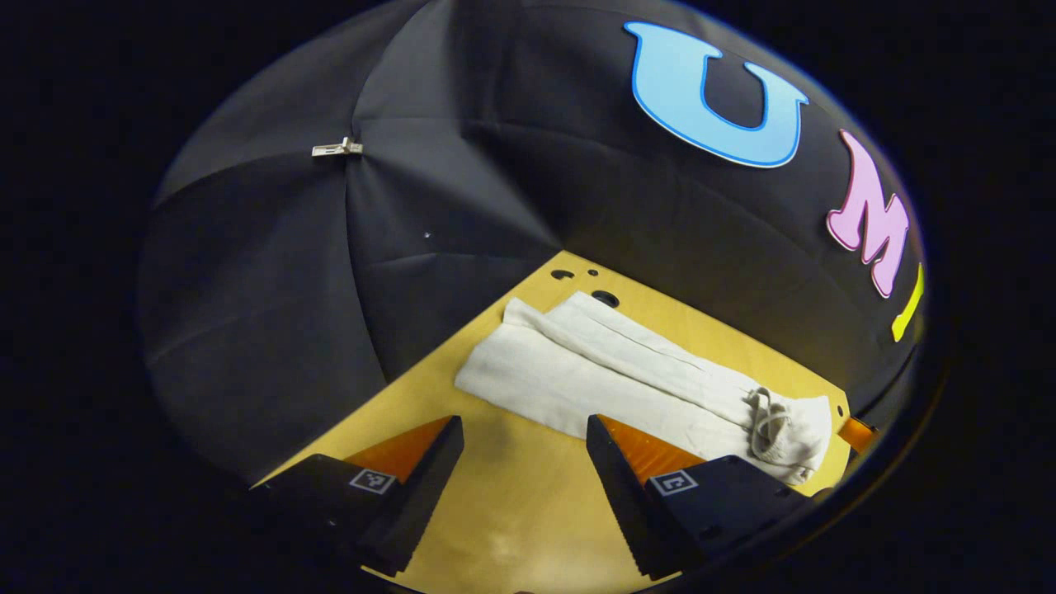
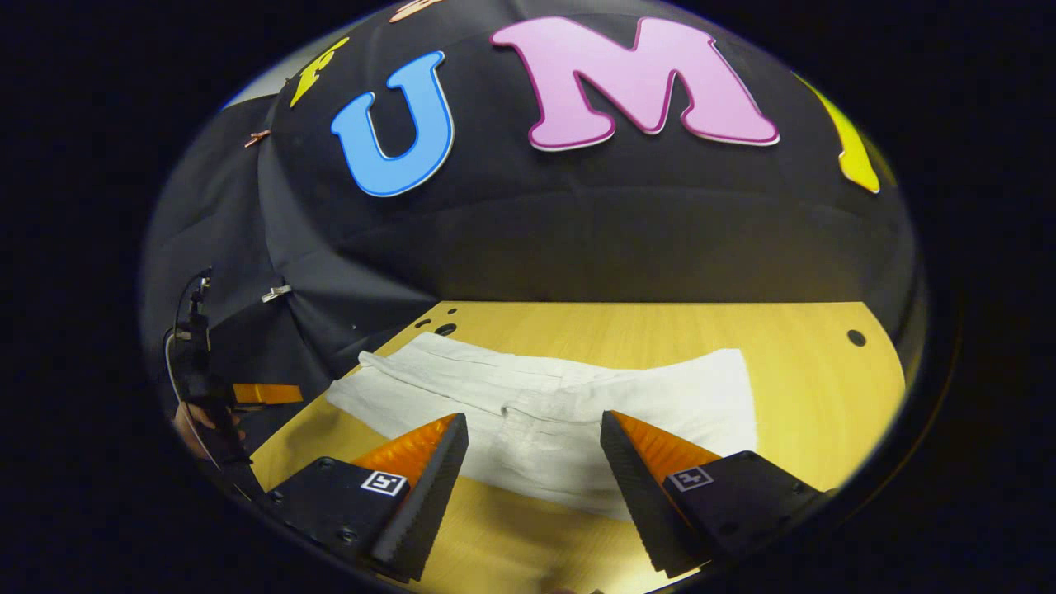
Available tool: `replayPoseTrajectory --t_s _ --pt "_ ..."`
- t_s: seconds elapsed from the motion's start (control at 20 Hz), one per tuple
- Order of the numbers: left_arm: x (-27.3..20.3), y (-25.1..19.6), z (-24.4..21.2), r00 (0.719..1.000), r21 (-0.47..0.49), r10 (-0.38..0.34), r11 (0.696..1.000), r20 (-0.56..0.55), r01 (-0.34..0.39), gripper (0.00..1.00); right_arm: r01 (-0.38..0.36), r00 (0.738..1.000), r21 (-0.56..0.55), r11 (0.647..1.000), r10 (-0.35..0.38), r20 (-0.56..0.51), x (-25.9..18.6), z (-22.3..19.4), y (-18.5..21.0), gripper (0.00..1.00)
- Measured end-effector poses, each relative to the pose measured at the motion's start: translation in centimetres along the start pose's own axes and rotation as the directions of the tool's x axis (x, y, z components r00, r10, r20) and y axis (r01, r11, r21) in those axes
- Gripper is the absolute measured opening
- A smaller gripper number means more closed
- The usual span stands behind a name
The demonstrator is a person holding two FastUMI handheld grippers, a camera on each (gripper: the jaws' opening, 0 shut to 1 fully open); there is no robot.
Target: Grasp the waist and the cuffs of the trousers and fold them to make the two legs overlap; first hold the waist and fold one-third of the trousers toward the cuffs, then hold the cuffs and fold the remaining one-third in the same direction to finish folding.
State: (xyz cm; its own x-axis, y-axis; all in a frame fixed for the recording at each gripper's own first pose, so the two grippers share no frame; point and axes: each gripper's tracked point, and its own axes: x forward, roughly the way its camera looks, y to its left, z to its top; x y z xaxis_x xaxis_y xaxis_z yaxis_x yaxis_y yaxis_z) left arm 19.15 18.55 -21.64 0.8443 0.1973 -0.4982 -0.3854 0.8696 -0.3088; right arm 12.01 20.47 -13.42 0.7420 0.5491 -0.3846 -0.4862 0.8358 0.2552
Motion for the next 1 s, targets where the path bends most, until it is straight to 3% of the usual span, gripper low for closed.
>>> replayPoseTrajectory --t_s 0.25,0.4,0.55,0.7,1.0 --pt "7.0 1.8 3.3 1.0 0.092 -0.003 0.996 0.009 0.002 0.96 0.136 0.991 0.004 0.991 -0.136 -0.01 -8.2 -0.1 -4.3 0.98" --pt "11.2 2.4 3.4 1.0 0.123 0.002 0.992 -0.024 0.001 0.95 0.243 0.969 0.008 0.97 -0.243 -0.039 -14.0 -1.0 -7.2 0.98" --pt "14.0 3.0 2.1 0.996 0.164 0.044 0.986 -0.082 -0.03 0.95 0.303 0.951 0.059 0.951 -0.298 -0.088 -18.8 -3.0 -6.7 0.98" --pt "15.7 2.2 1.4 0.994 0.197 0.03 0.98 -0.103 -0.009 0.95 0.321 0.943 0.071 0.945 -0.312 -0.114 -21.8 -4.6 -5.3 0.98" --pt "17.0 1.6 0.8 0.991 0.268 0.029 0.963 -0.132 0.008 1.0 0.274 0.949 -0.053 0.96 -0.279 -0.146 -23.0 -6.1 -2.3 0.98"
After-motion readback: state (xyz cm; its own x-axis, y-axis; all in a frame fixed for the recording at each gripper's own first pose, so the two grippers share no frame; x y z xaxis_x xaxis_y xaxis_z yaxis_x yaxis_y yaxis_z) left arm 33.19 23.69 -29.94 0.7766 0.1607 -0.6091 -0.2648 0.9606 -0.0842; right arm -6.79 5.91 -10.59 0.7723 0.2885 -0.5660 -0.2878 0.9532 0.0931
